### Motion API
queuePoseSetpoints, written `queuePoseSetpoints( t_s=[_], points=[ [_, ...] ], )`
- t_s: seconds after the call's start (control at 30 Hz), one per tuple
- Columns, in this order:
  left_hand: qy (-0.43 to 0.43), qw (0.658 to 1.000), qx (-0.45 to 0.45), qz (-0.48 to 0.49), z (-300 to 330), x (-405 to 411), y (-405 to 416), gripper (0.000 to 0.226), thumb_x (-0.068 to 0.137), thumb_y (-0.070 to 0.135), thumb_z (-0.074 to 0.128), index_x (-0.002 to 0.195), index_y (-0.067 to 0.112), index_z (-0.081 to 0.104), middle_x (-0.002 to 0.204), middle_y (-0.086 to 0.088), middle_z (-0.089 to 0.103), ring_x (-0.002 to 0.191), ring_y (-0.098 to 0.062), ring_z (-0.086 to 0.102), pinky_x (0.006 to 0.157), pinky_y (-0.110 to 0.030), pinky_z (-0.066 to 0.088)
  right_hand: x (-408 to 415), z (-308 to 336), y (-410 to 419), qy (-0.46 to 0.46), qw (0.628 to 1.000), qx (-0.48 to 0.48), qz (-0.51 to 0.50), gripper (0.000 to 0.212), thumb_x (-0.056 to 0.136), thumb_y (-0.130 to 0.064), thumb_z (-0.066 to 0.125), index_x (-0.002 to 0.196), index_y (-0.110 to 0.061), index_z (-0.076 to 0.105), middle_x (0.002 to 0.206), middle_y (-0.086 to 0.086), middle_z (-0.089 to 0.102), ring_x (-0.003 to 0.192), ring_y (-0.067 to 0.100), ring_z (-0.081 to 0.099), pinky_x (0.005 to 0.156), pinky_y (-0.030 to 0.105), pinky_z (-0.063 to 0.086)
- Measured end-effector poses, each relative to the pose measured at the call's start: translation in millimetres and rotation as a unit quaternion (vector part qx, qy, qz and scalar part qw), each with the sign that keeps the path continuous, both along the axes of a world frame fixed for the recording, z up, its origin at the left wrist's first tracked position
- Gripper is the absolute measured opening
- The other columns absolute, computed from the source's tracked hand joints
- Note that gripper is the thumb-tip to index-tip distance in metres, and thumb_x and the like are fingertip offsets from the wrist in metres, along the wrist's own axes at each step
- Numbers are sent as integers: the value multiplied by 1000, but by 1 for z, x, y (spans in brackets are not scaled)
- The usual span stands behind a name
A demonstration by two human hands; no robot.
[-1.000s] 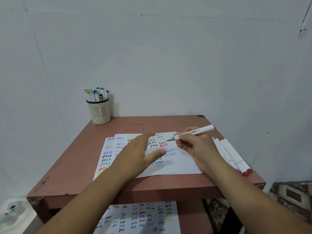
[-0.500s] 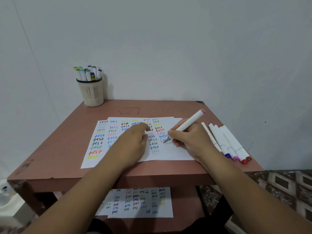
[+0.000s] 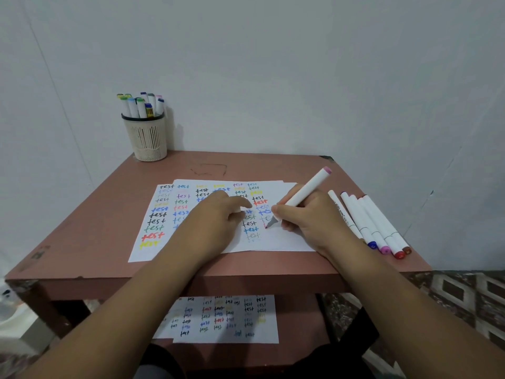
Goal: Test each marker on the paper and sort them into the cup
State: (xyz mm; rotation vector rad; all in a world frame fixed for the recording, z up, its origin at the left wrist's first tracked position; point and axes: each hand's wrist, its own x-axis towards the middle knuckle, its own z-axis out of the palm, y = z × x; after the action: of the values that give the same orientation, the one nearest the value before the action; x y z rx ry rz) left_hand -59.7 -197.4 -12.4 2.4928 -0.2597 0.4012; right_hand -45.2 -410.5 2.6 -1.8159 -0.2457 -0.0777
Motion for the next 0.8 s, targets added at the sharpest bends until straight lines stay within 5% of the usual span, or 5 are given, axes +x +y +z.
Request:
queuePoseSetpoints(
  t_s=[0.43, 0.8],
  points=[
    [8, 999, -39, 18, 3, -5, 1, 36, 101, 25, 55, 137, 30, 55, 132, -1, 59, 123, -19, 52, 89, -24, 31, 3, -4, -2, -15, 999, 20, -37, 14, 85, -8, 78, 74, -14, 72, 65, 7, 70, 56, 20, 62, 64, 38, 53],
    [19, 998, -54, 32, 8, -8, -3, 23, 100, 29, 58, 121, 22, 56, 119, -4, 61, 106, -19, 52, 81, -29, 33, 1, -4, 0, -16, 999, -25, -40, 9, 85, -15, 80, 81, -14, 72, 68, 3, 72, 61, 15, 66, 69, 41, 61]
  ],
)
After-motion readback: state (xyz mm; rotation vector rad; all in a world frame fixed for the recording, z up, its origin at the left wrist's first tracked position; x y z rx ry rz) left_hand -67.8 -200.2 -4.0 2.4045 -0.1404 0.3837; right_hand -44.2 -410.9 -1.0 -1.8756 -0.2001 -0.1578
